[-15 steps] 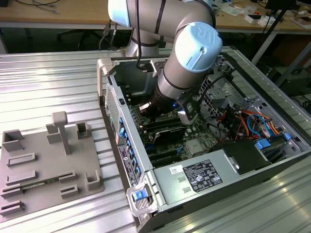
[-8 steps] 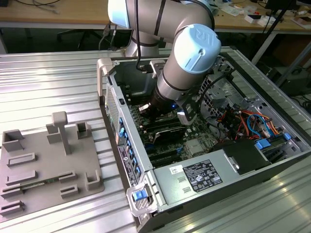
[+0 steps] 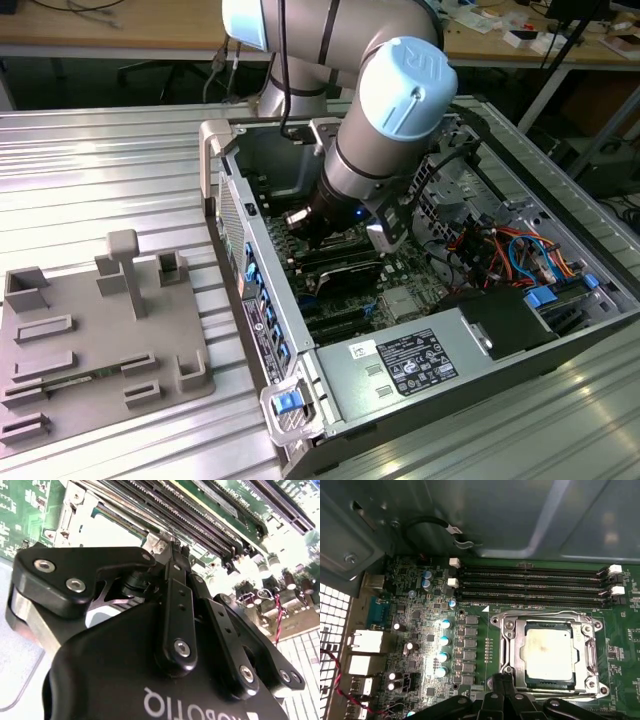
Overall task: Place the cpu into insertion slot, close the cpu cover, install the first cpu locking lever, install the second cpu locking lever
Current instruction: 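Install the second cpu locking lever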
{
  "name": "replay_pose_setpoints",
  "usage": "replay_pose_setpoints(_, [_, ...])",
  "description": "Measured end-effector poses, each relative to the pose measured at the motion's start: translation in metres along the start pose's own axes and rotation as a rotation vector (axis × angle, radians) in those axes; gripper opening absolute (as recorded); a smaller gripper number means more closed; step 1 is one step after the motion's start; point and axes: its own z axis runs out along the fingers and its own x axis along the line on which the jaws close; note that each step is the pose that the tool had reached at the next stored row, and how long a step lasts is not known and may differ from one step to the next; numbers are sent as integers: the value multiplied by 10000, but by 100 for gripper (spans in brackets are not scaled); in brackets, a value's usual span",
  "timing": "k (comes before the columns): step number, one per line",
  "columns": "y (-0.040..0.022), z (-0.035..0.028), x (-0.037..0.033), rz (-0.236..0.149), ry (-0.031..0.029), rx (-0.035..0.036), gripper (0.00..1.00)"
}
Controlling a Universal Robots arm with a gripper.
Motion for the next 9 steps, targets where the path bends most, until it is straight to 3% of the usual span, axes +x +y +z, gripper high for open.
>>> replay_pose_setpoints(2, [19, -27, -1, 0, 4, 46, 11])
replay_pose_setpoints(3, [43, -51, -2, 0, 7, 127, 11])
replay_pose_setpoints(4, [69, -71, -4, 0, 16, 298, 11])
replay_pose_setpoints(5, [101, -94, -6, -1, 27, 552, 11])
replay_pose_setpoints(6, [123, -116, -7, -2, 38, 760, 11])
replay_pose_setpoints(9, [161, -159, -9, -2, 52, 1064, 11])
